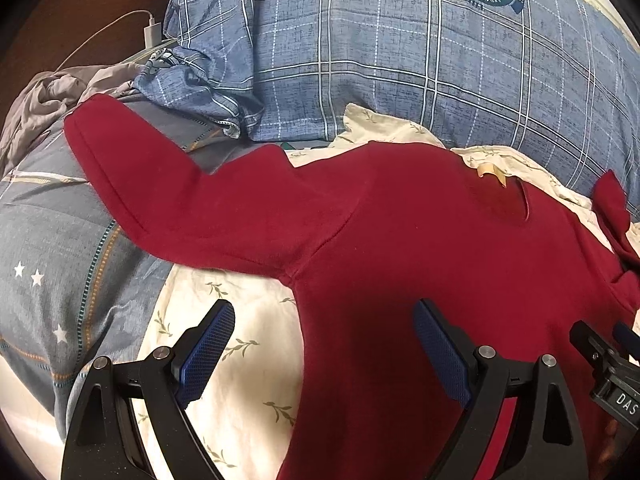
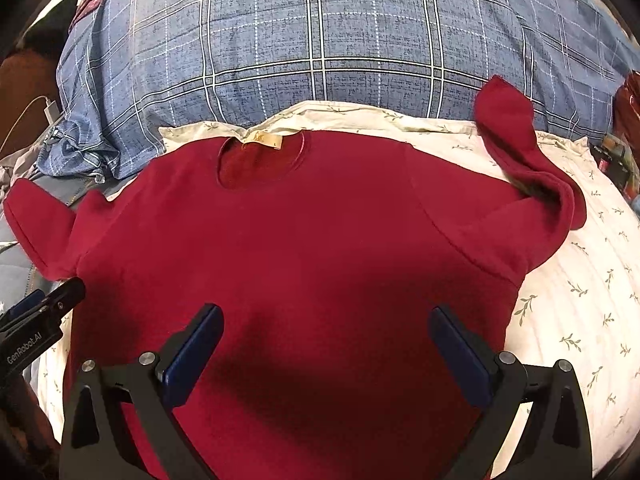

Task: Fold small clothes
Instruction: 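Move the left gripper toward the cuff of the red sleeve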

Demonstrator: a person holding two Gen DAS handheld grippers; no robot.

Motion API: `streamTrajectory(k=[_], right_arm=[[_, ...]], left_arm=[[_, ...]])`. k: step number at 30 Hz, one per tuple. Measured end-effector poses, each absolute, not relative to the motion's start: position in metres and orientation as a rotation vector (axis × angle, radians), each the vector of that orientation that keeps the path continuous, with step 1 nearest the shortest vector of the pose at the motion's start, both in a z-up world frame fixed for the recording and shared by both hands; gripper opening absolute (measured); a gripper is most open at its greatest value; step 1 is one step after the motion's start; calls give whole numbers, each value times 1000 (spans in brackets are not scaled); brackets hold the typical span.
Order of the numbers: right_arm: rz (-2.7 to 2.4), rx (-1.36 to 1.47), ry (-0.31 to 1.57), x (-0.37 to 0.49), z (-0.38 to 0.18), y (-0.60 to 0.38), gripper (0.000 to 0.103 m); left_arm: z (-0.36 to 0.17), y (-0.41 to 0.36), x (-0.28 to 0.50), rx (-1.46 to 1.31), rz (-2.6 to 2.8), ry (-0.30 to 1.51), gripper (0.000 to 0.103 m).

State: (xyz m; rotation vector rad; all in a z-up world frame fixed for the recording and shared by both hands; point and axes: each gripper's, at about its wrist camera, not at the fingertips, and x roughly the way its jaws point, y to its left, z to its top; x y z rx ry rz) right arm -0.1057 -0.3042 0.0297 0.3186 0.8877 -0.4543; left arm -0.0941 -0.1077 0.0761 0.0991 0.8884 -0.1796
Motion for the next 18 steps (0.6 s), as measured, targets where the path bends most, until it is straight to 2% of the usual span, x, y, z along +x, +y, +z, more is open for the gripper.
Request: streamTrajectory(k=[18], right_arm=[[-455, 314, 888, -101, 28, -304, 103]], left_arm=[[77, -109, -89, 97, -188, 891, 91]])
